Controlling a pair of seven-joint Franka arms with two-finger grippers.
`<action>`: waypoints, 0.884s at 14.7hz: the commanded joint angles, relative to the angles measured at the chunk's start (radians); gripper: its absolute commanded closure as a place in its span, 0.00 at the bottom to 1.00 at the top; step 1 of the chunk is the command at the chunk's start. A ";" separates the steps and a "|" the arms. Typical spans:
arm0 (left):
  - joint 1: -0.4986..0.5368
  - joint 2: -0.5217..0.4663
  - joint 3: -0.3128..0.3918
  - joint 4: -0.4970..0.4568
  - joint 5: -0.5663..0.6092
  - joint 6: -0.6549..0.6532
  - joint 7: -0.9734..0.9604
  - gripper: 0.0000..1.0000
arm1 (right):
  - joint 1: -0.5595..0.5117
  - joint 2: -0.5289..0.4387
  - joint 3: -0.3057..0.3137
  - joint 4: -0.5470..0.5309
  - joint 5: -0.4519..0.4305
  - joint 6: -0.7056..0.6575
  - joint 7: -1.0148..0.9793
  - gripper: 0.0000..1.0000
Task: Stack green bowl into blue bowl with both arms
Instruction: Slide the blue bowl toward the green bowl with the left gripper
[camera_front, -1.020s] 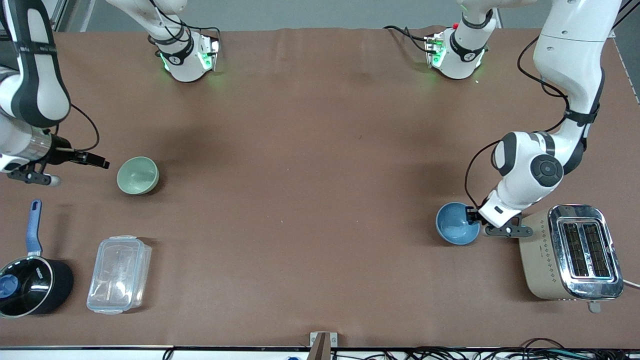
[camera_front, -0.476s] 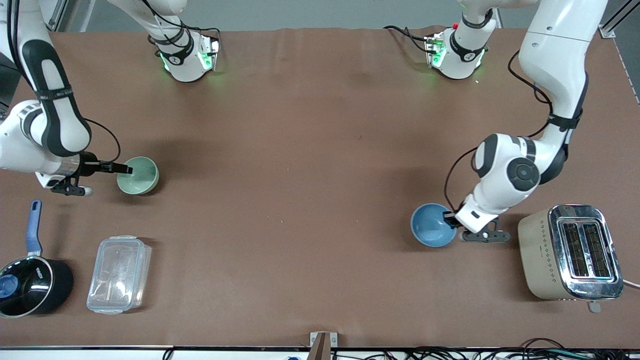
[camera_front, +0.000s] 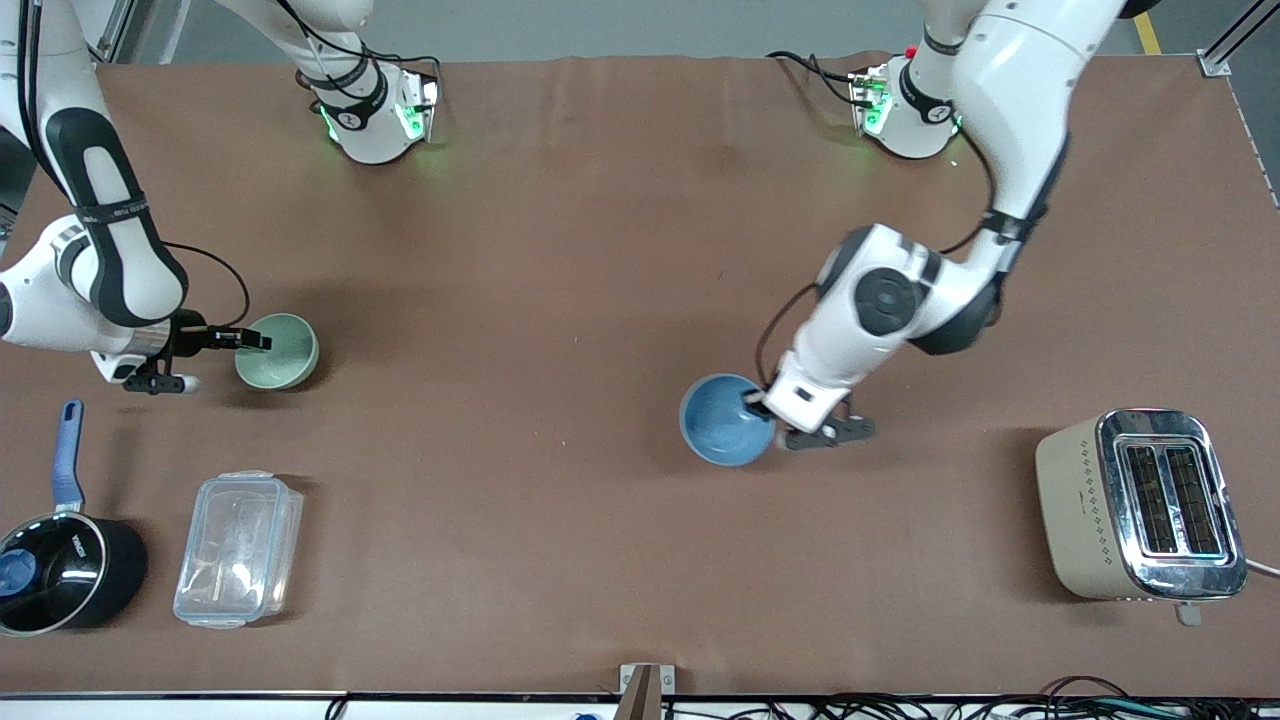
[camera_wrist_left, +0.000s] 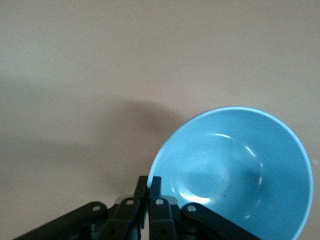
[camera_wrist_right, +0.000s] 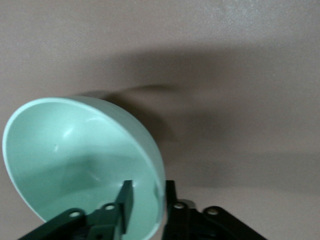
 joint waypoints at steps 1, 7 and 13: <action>-0.116 0.105 0.017 0.117 0.018 -0.011 -0.125 1.00 | -0.012 -0.019 0.012 -0.004 0.024 -0.013 -0.030 1.00; -0.279 0.225 0.069 0.215 0.109 -0.005 -0.234 0.98 | 0.002 -0.108 0.016 0.121 0.020 -0.217 0.035 1.00; -0.265 0.161 0.097 0.221 0.116 -0.022 -0.231 0.00 | 0.204 -0.188 0.018 0.132 0.017 -0.245 0.323 1.00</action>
